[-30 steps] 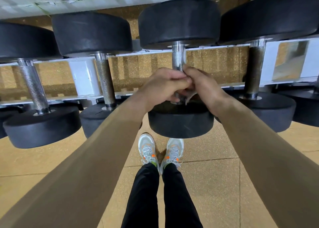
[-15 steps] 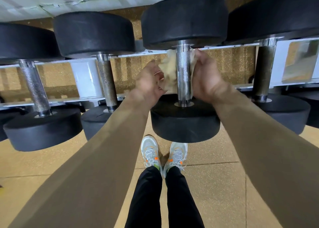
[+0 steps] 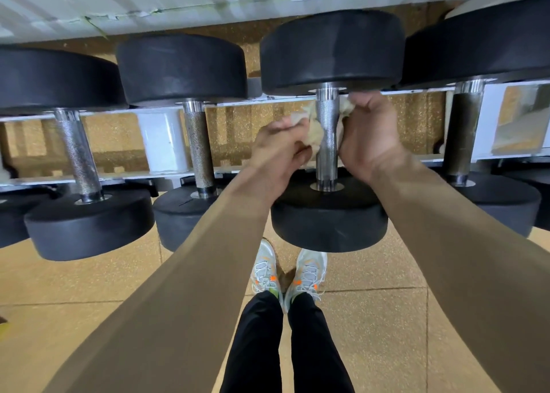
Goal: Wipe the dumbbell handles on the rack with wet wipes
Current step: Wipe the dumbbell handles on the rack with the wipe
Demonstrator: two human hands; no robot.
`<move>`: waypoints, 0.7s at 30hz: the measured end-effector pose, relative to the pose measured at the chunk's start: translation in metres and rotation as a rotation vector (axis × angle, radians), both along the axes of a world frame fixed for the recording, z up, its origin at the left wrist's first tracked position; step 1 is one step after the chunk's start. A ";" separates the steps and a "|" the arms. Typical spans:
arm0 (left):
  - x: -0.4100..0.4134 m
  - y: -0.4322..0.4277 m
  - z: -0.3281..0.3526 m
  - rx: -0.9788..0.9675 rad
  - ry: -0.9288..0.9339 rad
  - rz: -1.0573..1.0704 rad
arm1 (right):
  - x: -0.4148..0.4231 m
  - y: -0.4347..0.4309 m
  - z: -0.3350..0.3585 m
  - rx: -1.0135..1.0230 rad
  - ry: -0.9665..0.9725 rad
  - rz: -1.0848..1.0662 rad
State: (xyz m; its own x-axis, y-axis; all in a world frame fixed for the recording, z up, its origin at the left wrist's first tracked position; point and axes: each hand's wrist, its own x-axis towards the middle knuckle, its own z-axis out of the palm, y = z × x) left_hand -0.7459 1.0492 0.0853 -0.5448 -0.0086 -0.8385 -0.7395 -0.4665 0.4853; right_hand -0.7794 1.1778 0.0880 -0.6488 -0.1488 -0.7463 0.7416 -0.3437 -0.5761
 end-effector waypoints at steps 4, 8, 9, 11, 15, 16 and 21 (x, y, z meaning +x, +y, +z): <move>-0.009 0.011 -0.001 -0.159 0.008 -0.033 | 0.009 0.005 -0.002 0.044 0.067 0.012; 0.011 0.004 0.000 -0.520 0.284 -0.598 | 0.023 0.022 -0.004 0.187 0.031 0.253; 0.017 0.000 -0.001 -0.540 0.340 -0.732 | 0.022 0.027 -0.006 0.249 0.021 0.332; 0.026 -0.008 -0.004 -0.521 0.385 -0.937 | 0.019 0.031 -0.002 0.393 0.013 0.526; 0.014 -0.010 0.003 -0.534 0.340 -1.136 | 0.017 0.028 0.013 0.578 0.002 0.738; 0.009 -0.007 0.006 -0.501 0.315 -1.081 | 0.015 0.030 0.012 0.542 -0.024 0.695; 0.000 0.013 0.009 -0.525 0.264 -0.703 | 0.011 0.034 0.005 0.351 -0.083 0.433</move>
